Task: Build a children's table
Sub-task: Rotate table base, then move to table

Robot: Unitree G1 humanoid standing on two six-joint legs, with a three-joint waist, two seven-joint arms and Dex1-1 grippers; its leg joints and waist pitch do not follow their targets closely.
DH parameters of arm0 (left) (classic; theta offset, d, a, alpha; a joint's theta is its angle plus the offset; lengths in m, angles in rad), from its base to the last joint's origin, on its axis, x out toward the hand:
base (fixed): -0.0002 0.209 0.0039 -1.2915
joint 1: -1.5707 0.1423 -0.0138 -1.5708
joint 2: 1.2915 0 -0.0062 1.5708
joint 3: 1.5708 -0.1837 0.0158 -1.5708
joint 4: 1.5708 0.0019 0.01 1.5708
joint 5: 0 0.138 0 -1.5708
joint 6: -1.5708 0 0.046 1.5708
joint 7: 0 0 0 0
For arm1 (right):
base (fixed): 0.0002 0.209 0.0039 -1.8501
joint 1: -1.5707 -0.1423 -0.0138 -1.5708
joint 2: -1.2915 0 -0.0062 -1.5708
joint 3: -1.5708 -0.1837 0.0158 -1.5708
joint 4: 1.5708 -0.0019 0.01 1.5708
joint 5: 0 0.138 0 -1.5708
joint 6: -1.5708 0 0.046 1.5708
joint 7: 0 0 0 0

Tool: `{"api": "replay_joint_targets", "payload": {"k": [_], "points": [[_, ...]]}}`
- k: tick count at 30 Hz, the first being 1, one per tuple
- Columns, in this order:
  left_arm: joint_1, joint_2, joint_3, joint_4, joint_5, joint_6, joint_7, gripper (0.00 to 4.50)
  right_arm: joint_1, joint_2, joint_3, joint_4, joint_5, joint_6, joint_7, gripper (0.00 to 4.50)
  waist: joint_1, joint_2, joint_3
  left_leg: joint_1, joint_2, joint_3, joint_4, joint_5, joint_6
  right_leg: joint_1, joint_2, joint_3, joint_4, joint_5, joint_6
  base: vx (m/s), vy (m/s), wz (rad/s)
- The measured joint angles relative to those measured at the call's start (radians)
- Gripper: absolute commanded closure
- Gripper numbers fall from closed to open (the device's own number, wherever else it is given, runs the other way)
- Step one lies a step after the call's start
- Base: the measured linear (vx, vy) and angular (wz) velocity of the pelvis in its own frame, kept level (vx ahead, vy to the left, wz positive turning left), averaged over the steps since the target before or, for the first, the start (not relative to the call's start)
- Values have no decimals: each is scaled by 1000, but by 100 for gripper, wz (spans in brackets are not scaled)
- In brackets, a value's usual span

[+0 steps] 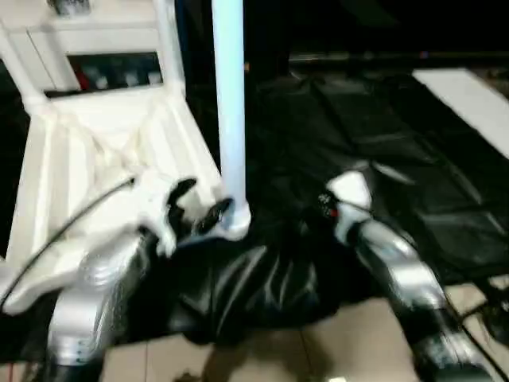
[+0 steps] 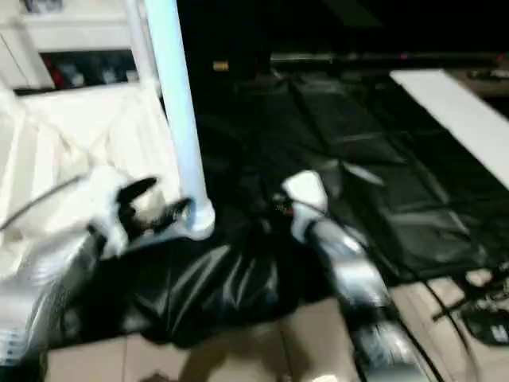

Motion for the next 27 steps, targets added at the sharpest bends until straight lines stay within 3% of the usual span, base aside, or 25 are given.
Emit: {"api": "replay_joint_targets", "payload": {"k": [5,6,8,9,10,11,12,13,14,15,16,17,18,19,20,21,22,24,25,26,27], "points": [[86,-83,47,-29,117,-33,207,4,83,-11,-2,-197,-37,36,-72,80,-2,0,0,-1,-2,-3,0,0,0,2,-1,-3,-1,0,6,0,0,0],[84,-93,44,-29,144,-40,238,4,94,-11,-11,-218,-42,40,-88,80,-9,4,-1,-13,-9,-29,2,1,0,8,-6,-24,-8,-1,9,-24,-6,24],[80,-101,41,-30,182,-51,280,4,95,3,-13,-227,-43,52,-110,80,-26,10,-2,-31,-10,-71,5,2,1,24,-5,-61,-26,4,5,-22,-17,39],[73,-104,38,-30,203,-52,307,4,94,11,-6,-235,-43,65,-114,80,-31,10,-2,-38,-10,-90,6,3,3,28,-4,-71,-29,7,-1,1,-66,55],[55,-106,34,-29,225,-52,331,4,87,21,9,-242,-43,78,-113,80,-39,17,1,-41,-12,-122,7,13,2,36,6,-82,-29,3,-13,1,-66,55],[42,-106,33,-29,236,-52,344,4,82,33,22,-242,-43,84,-113,80,-45,21,4,-42,-14,-147,6,21,-3,40,19,-79,-18,-8,-34,26,-89,56],[31,-105,33,-28,248,-51,357,4,77,46,35,-242,-43,89,-113,80,-52,21,4,-42,-23,-171,6,25,-2,37,31,-68,12,-34,-82,22,-130,61],[18,-102,32,-24,261,-49,367,4,71,52,51,-242,-42,96,-113,80,-57,16,2,-39,-42,-211,5,27,-7,33,46,-44,46,-65,-129,22,-130,61],[9,-101,31,-21,270,-45,370,4,68,53,57,-242,-43,98,-113,80,-56,7,-2,-37,-56,-236,-1,27,-7,31,52,-28,65,-80,-140,5,-183,63],[7,-101,29,-21,277,-41,373,4,66,52,57,-242,-45,100,-115,80,-55,1,-5,-33,-68,-256,-13,27,-7,32,55,-27,73,-87,-138,-20,-200,63],[4,-114,29,-22,273,-23,377,4,61,52,49,-242,-46,106,-125,80,-47,-8,-10,-32,-71,-252,-5,10,12,37,63,-32,62,-87,-132,-27,-308,75],[4,-129,30,-20,266,-8,379,4,60,54,38,-239,-45,113,-137,80,-28,-10,-8,-48,-58,-192,73,-19,62,40,68,-30,56,-81,-118,-26,-208,43],[5,-138,27,-17,257,4,379,4,62,58,29,-234,-45,125,-150,80,-8,-20,-4,-59,-64,-122,174,-36,92,44,68,-15,52,-74,-91,-9,-194,7],[4,-140,26,-15,256,10,379,4,64,61,22,-233,-43,135,-159,80,6,-33,-5,-38,-99,-78,177,-44,106,45,69,-6,43,-71,-70,-2,-85,-6],[0,-139,25,-14,256,9,379,4,64,56,14,-235,-44,142,-162,80,17,-29,-7,-20,-124,-59,129,-45,112,43,77,-4,30,-59,-64,-4,-177,5],[-3,-137,23,-14,257,7,378,4,68,49,11,-235,-45,146,-166,80,27,-24,-9,-8,-142,-55,97,-52,124,40,90,-4,18,-50,-65,3,-138,13],[-3,-131,23,-12,257,10,378,4,76,46,7,-235,-47,150,-170,80,42,-23,-9,-13,-158,-60,106,-64,145,38,97,-5,13,-46,-71,3,-138,13],[6,-131,23,-3,259,14,378,4,86,48,8,-233,-49,161,-174,80,59,-23,-9,-39,-157,-85,171,-69,148,39,96,3,12,-44,-74,8,-67,-3],[7,-132,21,0,259,8,375,4,86,47,8,-234,-47,164,-174,80,63,-19,-8,-45,-145,-96,161,-62,135,41,87,2,8,-39,-79,5,-55,-7],[6,-132,17,-1,260,1,371,4,86,43,7,-235,-45,166,-172,80,64,-12,-9,-43,-135,-98,130,-56,127,43,84,2,2,-36,-72,0,0,0],[6,-130,10,-4,265,0,367,4,87,36,5,-238,-40,176,-167,80,65,4,-10,-25,-111,-95,60,-53,130,47,85,0,-8,-32,-63,-12,74,7]]}}
